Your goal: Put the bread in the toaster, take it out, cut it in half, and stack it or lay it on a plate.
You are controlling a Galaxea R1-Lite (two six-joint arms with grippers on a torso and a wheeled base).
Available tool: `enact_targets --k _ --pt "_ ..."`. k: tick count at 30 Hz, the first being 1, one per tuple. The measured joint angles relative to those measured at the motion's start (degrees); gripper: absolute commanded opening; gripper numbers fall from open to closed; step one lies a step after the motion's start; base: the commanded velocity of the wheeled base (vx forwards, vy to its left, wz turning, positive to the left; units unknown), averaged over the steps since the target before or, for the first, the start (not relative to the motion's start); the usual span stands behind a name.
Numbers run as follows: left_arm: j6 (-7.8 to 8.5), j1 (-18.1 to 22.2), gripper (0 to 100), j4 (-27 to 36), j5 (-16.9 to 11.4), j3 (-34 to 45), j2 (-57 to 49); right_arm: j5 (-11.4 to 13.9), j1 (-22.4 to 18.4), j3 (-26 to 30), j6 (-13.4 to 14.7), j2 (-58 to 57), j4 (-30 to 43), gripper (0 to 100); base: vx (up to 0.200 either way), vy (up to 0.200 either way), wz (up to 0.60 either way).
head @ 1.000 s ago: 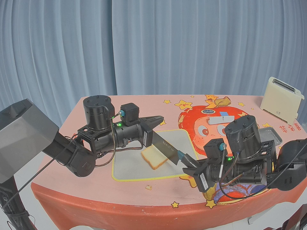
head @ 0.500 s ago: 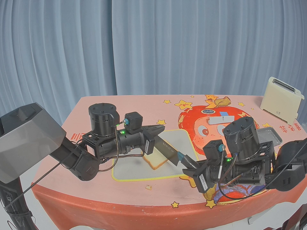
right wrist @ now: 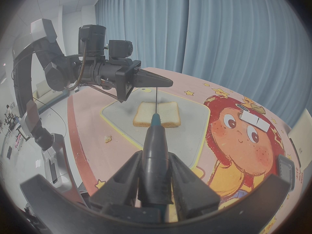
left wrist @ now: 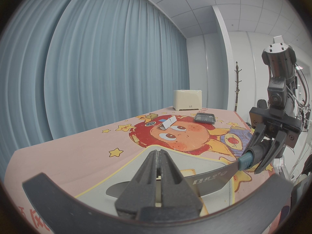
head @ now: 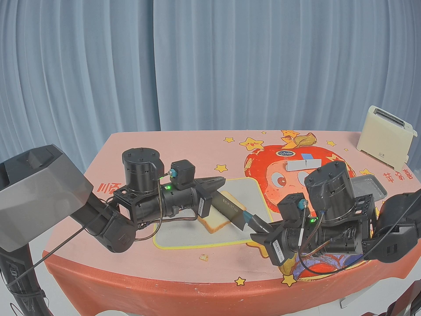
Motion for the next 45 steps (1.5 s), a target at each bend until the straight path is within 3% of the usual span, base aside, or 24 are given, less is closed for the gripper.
enact_targets --k 45 --pt "-0.07 -0.13 0 0.34 0.11 0.94 0.66 -0.24 -0.11 -0.79 0.0 0.91 0.05 0 0.0 0.0 0.0"
